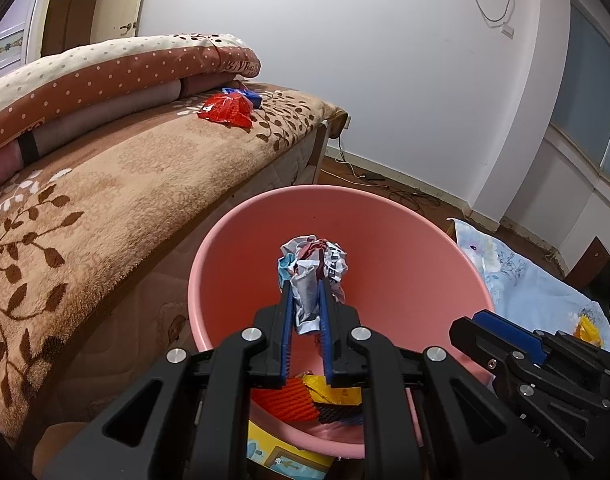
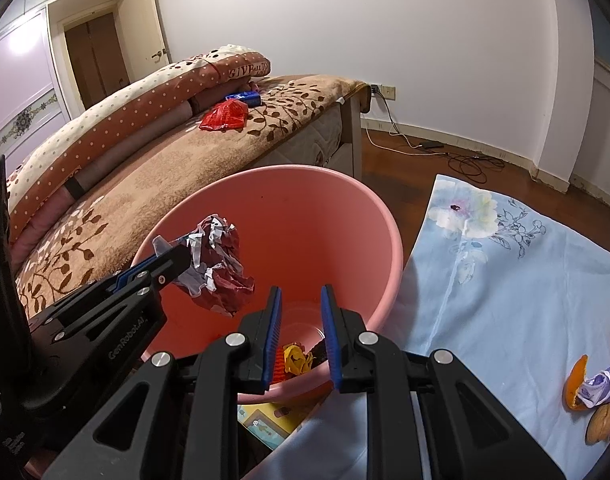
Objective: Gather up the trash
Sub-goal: 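Open the left tool to drop the crumpled wrapper into the bucket, then move both open tools back over the remaining trash on the sheet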
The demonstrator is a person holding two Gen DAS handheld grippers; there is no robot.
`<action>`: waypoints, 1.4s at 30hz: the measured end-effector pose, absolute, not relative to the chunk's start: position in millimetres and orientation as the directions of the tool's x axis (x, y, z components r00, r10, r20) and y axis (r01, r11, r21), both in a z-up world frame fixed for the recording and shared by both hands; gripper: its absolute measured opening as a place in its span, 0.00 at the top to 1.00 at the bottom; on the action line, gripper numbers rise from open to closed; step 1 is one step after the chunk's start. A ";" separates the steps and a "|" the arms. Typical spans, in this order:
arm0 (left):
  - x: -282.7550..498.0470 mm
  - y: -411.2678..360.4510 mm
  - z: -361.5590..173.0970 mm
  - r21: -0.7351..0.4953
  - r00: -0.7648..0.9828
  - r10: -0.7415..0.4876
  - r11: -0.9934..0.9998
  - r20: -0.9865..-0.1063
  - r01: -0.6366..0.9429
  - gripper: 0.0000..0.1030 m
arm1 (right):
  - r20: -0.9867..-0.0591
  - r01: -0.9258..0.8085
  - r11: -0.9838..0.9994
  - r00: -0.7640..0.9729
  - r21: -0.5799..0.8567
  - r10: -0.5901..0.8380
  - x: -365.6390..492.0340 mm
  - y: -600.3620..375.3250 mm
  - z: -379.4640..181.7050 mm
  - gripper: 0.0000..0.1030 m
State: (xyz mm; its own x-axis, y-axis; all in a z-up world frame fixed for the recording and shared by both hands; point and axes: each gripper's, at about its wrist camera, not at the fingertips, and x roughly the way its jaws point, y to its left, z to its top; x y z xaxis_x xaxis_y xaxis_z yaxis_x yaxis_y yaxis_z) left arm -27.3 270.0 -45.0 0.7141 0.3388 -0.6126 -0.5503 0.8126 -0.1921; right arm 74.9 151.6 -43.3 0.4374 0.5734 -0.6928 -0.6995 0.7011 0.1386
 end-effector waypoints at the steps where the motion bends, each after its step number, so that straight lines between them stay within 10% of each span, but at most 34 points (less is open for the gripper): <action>1: -27.2 270.0 -44.9 -0.193 0.714 0.338 0.813 -0.613 -0.550 0.89 | -0.692 -0.699 0.701 0.438 0.139 0.574 75.1 151.3 -43.9 0.81; 13: -28.1 265.8 -42.4 -0.207 0.734 0.330 0.818 -0.594 -0.536 0.62 | -0.672 -0.682 0.715 0.457 0.157 0.583 74.3 130.4 -37.2 0.76; 42: -35.3 171.3 28.7 -0.082 0.873 0.172 0.969 -0.456 -0.234 0.61 | -0.622 -0.422 0.900 0.678 0.106 0.391 36.8 -112.8 -17.0 0.57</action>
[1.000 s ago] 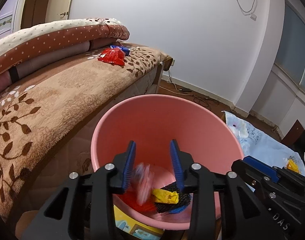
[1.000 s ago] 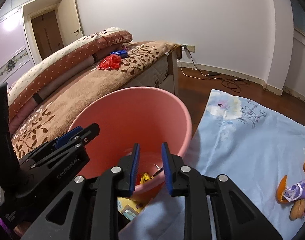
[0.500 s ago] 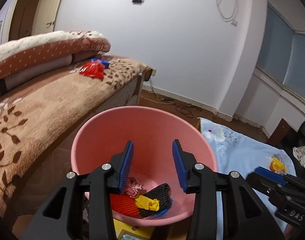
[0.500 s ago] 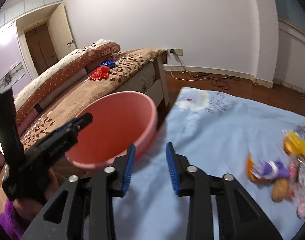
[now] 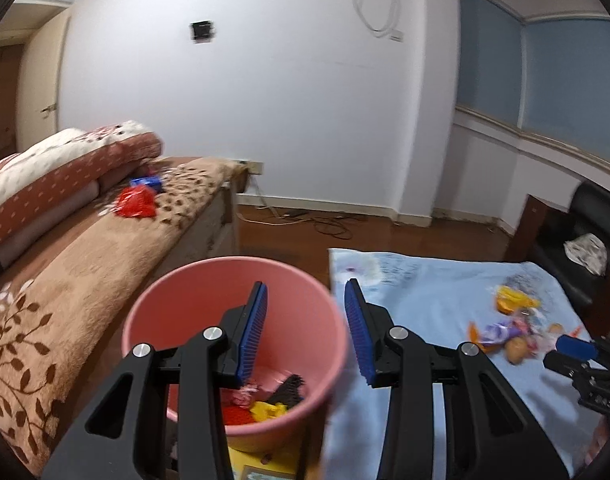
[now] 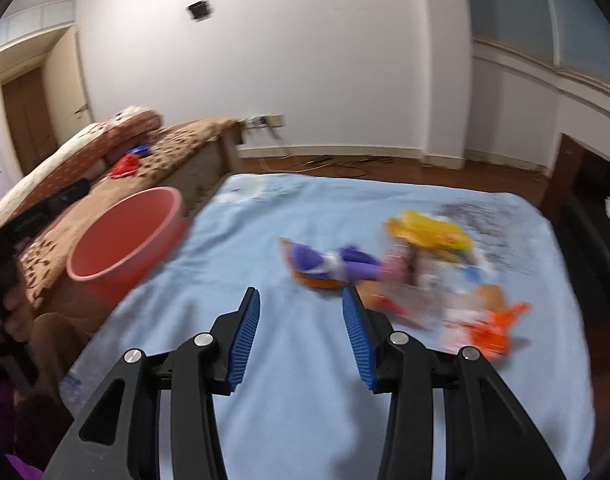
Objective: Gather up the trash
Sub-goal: 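Move both open tools back over the remaining trash on the sheet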
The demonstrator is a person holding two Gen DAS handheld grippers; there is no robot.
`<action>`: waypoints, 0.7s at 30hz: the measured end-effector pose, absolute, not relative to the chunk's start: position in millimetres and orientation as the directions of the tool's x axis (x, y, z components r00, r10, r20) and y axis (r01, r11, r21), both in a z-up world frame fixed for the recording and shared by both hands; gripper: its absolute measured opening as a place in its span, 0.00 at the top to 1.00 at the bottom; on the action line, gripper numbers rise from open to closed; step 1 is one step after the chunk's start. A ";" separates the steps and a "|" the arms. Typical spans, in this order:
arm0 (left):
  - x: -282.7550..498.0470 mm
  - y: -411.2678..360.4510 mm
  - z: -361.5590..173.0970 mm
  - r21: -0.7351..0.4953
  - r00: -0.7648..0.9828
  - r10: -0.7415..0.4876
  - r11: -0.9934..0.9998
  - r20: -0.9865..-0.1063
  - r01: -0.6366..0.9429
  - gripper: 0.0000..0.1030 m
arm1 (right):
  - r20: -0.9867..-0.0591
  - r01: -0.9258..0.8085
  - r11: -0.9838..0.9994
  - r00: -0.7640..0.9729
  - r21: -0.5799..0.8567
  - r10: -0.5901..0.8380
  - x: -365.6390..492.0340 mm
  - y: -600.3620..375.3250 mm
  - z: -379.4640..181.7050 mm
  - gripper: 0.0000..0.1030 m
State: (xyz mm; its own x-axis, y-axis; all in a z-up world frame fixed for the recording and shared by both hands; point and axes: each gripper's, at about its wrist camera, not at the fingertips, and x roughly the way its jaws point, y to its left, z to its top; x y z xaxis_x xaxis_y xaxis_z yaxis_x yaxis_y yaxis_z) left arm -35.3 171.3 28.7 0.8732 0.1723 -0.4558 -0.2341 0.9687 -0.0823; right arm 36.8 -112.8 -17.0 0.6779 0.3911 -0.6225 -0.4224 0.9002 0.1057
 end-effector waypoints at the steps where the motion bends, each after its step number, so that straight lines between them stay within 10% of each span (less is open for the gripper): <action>1: -34.0 166.3 31.0 -0.086 0.875 0.153 0.973 -0.460 -0.215 0.61 | -0.620 -0.404 0.909 0.688 0.105 0.378 36.6 -122.6 -17.4 0.57; 21: 57.4 38.0 -5.3 -0.109 0.674 -0.298 0.945 -0.676 0.308 0.61 | -0.630 -0.170 0.964 0.731 0.204 0.262 42.7 -226.0 -40.3 0.50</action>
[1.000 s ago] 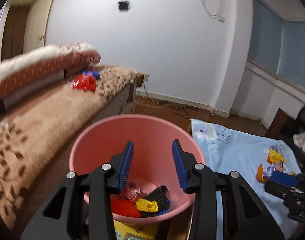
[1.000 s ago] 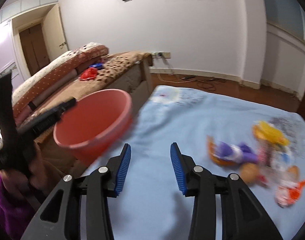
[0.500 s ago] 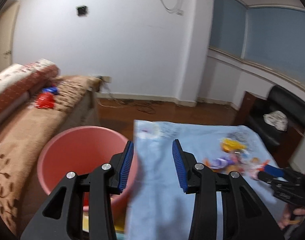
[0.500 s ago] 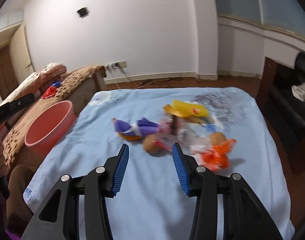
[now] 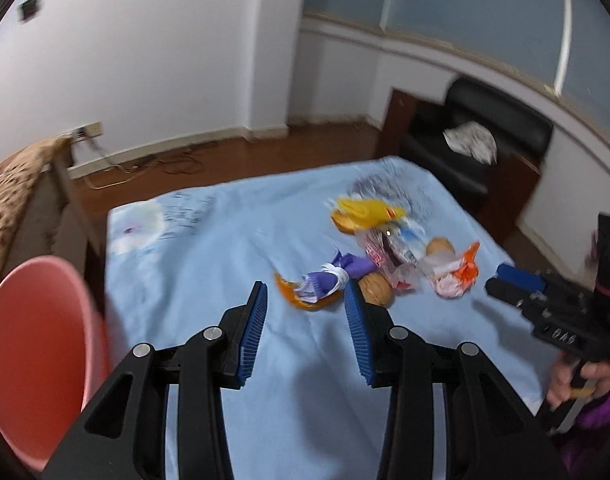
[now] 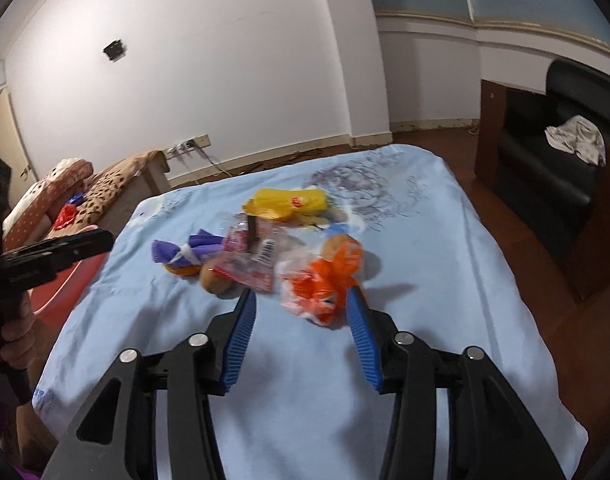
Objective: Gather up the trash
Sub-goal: 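Move both open tools back over the remaining trash on the sheet, then grasp the purple bag tied with white string with the left tool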
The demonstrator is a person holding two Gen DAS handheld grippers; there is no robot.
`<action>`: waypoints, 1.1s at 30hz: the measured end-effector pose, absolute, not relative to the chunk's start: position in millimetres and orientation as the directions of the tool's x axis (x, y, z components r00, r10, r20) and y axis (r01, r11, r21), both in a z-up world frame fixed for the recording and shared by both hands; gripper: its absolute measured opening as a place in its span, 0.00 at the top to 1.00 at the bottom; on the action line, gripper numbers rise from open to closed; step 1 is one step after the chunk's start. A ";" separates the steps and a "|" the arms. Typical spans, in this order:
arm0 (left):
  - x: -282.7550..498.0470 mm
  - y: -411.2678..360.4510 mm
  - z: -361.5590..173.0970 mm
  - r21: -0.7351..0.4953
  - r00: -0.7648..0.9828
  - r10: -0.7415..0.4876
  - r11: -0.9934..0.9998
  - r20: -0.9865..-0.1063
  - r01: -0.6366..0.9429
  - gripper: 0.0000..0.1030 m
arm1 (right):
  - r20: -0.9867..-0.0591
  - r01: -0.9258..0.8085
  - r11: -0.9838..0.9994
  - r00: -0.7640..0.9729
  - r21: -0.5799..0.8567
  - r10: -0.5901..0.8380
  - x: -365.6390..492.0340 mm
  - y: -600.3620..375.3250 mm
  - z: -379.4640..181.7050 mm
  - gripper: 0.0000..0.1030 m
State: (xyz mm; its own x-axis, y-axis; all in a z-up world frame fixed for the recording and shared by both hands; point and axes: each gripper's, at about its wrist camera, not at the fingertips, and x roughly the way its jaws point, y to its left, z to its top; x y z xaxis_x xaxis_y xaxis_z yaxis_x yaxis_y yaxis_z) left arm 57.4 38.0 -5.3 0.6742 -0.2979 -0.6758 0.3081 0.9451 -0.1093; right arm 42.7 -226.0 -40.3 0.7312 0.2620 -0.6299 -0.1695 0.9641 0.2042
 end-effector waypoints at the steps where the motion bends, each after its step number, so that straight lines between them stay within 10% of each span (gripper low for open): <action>1: 62.9 34.6 -7.8 -0.102 0.665 -0.303 0.941 -0.682 0.324 0.61 | -0.630 -0.160 0.965 0.733 0.207 0.256 43.0 -228.8 -41.0 0.49; 17: 100.2 8.3 -53.3 -0.040 0.596 -0.335 0.892 -0.730 0.451 0.61 | -0.677 -0.081 0.969 0.703 0.232 0.221 60.9 -249.6 -58.1 0.48; 23: 90.7 10.9 -50.6 -0.076 0.617 -0.354 0.900 -0.703 0.430 0.83 | -0.688 -0.083 0.963 0.684 0.254 0.241 62.7 -247.8 -60.9 0.47; 33: 47.0 18.8 -20.0 -0.129 0.674 -0.368 0.917 -0.641 0.378 0.84 | -0.683 -0.101 0.950 0.673 0.296 0.284 68.5 -241.0 -59.2 0.44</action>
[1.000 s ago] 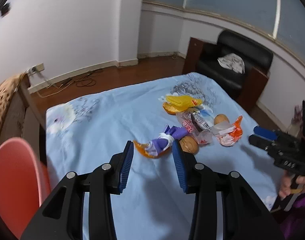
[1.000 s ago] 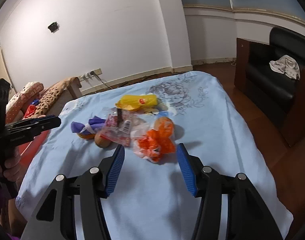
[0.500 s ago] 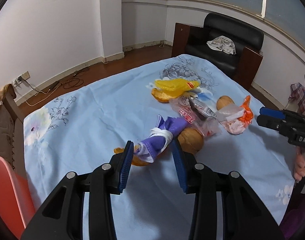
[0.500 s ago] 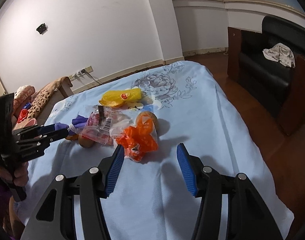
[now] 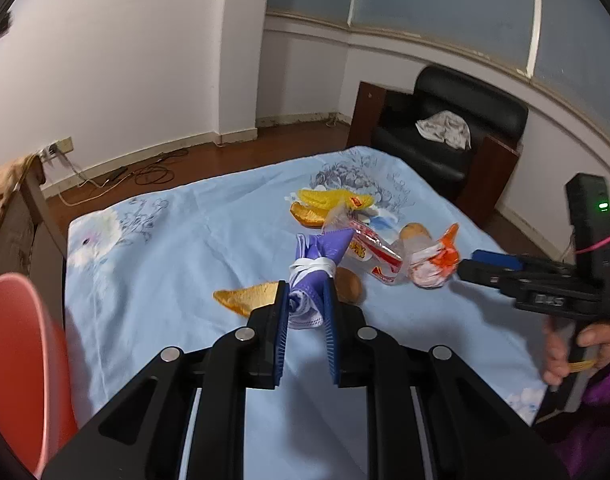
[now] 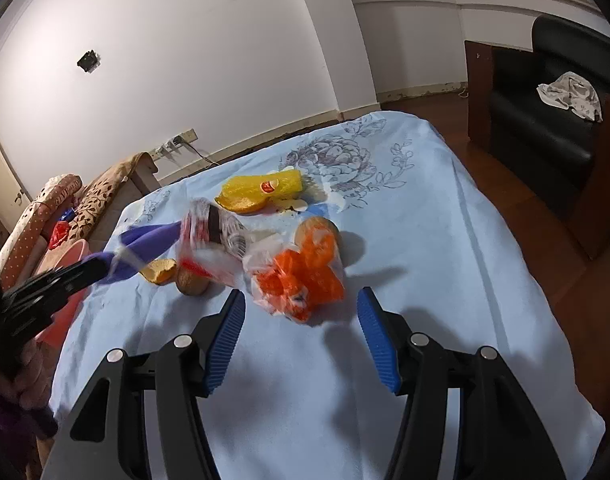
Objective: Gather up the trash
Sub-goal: 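Grasp the purple bag tied with white string with the left tool, then grasp the orange plastic bag with the right tool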
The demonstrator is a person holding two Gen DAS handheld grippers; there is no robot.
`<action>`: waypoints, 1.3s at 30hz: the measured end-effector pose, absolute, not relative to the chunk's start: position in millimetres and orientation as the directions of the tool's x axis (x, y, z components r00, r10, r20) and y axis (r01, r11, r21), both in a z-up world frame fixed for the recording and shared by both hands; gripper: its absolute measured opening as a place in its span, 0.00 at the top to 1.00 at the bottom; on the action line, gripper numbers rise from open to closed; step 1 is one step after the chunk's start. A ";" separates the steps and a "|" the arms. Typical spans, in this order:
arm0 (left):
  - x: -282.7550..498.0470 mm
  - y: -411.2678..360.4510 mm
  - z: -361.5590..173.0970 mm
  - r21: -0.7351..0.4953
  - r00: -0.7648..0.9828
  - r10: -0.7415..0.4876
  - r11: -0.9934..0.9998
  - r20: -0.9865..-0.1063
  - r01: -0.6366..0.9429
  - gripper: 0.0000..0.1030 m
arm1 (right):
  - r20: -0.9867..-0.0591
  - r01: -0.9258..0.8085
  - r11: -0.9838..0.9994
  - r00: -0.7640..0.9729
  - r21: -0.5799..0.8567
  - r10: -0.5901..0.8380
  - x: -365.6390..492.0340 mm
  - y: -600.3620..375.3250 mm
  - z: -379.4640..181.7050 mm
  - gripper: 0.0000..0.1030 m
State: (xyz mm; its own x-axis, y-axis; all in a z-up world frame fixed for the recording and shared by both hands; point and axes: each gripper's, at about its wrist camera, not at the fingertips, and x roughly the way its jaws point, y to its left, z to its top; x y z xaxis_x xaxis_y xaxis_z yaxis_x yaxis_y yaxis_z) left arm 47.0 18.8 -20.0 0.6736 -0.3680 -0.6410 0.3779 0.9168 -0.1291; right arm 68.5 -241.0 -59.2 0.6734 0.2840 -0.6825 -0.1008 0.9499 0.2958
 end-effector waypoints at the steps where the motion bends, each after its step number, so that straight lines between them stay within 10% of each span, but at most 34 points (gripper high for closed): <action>1: 43.8 20.1 -18.3 -0.137 0.676 -0.370 0.918 -0.637 0.373 0.84 | -0.682 -0.101 0.949 0.672 0.300 0.288 71.0 -239.6 -59.3 0.44; 8: 15.1 31.7 -10.7 -0.190 0.698 -0.356 0.933 -0.622 0.307 0.84 | -0.712 -0.075 0.946 0.641 0.316 0.288 86.8 -230.5 -70.4 0.44; 15: -1.0 46.9 -10.6 -0.231 0.716 -0.325 0.946 -0.618 0.230 0.84 | -0.716 -0.063 0.946 0.638 0.318 0.283 83.1 -226.8 -71.8 0.66; 39: -33.4 98.9 8.6 -0.275 0.817 -0.129 0.961 -0.562 -0.037 0.84 | -0.625 -0.332 0.906 0.657 0.262 0.422 31.5 -147.6 -20.4 0.67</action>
